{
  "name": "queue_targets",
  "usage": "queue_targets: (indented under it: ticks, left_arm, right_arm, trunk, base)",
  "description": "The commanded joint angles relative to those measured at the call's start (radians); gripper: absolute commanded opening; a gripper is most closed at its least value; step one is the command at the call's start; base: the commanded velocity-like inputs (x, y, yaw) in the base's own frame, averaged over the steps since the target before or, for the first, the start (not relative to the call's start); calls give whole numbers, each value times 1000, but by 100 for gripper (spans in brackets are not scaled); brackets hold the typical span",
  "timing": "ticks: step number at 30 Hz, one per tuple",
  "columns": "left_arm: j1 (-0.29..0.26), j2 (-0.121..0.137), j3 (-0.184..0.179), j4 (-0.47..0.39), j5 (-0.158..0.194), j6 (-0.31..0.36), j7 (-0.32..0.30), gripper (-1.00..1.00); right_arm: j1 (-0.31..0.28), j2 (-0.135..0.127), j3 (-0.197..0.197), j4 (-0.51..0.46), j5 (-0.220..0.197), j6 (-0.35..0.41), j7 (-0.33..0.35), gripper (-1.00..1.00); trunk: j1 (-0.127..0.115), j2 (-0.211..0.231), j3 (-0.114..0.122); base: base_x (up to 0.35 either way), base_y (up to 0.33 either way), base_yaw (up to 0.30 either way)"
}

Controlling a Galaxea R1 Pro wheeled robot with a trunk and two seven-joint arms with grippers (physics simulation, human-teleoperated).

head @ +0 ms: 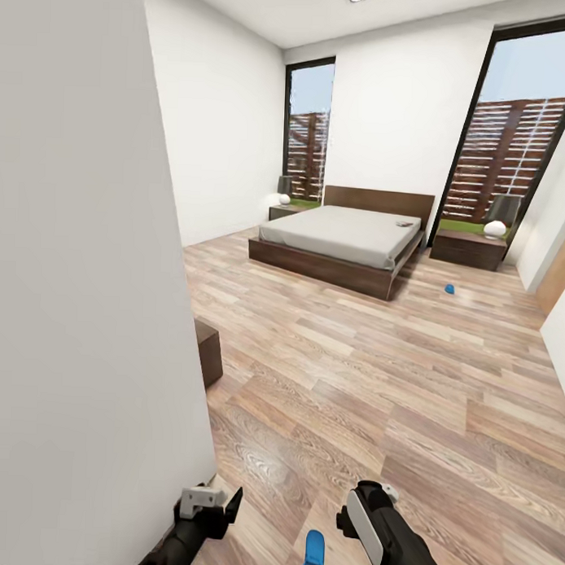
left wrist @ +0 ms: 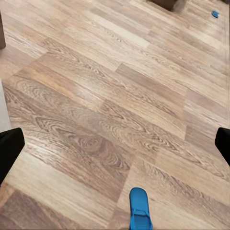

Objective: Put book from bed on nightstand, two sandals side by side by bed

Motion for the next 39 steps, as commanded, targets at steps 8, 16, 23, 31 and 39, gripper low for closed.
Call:
queue_targets:
  ticks: [8,16,23,31,39]
  left_arm:
    - [0,-2,-1,-146,7,130,-10,100]
    - [-2,-1,-29,-199,8,142,-29,100]
    - [-2,2,-34,-211,9,143,-164,100]
    - [-2,3,-33,-214,9,144,-221,100]
    - [-2,3,-31,-214,8,143,-226,100]
  right_arm:
    - [-1,-1,3,-1,-10,2,-9,100]
    - [-1,-1,3,-1,-10,2,-9,100]
    - [-1,-1,4,-1,-10,2,-10,100]
    - [-1,-1,3,-1,-10,2,-9,100]
    - [-1,-1,3,-1,-10,2,-9,100]
  trunk:
    - [31,-57,-26]
    - [61,-113,-51]
    - [88,-162,-73]
    - [119,-218,-98]
    - [149,-274,-123]
  base:
    - [0,0,0]
    - [0,0,0]
    - [0,0,0]
    - [0,0,0]
    - [0,0,0]
